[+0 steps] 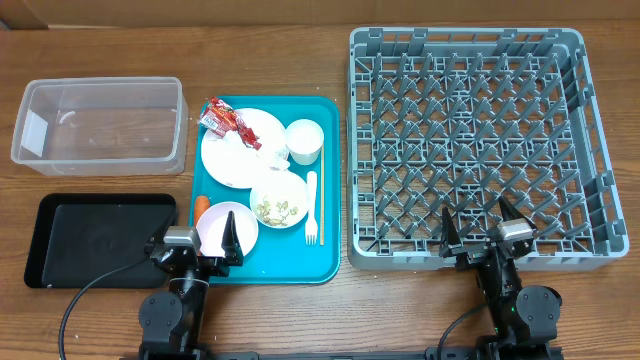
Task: Sort waste into correct bins and load items into the dishwasher rack
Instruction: 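Raise the left gripper and move it toward the red snack wrapper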
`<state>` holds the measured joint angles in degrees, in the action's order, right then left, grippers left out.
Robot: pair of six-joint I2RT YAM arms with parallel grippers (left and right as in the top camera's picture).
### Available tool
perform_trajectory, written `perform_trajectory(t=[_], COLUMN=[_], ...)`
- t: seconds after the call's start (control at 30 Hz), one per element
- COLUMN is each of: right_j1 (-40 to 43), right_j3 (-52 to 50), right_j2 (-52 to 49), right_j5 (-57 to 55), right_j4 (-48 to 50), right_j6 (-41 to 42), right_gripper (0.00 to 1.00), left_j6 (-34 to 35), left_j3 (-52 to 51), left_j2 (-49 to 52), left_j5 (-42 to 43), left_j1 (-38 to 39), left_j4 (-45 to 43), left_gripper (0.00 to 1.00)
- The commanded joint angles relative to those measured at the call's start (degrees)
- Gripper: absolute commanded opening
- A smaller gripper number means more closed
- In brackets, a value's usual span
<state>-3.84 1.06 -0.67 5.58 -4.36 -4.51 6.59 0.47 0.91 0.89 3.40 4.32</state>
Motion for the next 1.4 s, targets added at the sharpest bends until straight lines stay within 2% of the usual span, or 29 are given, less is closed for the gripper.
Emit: perform_trajectory(t=[0.0,0.73,0.97,1.13,1.37], right_j1=[-0.28,-0.28,-0.28,-0.28,-0.28], right_j3=[-0.59,-0.59,-0.59,-0.59,-0.59], right_j2=[0.44,0.44,0.44,0.44,0.44], right_j5=[0.07,0.07,0.07,0.07,0.07], right_j4=[0.11,0.11,0.11,0.11,0.11], right_j6=[0.15,0.15,0.15,0.15,0.15], right_gripper=[1.0,1.0,1.0,1.0,1.0], left_j6=[-1.03,-1.03,2.03,4.2,4.11], left_j3=[-0.2,-0.2,1.49,8.79,26.77], left_j2=[-0.26,-0.26,-0.26,-0.26,1.66], left_j5=[0.59,0.09,5.16,9.46,9.01], left_j1=[0.37,0.37,0.39,0.37,0.37], left_j4=[0.0,0.02,-0.42,1.27,9.68], left_gripper=[1.0,1.0,1.0,1.0,1.0])
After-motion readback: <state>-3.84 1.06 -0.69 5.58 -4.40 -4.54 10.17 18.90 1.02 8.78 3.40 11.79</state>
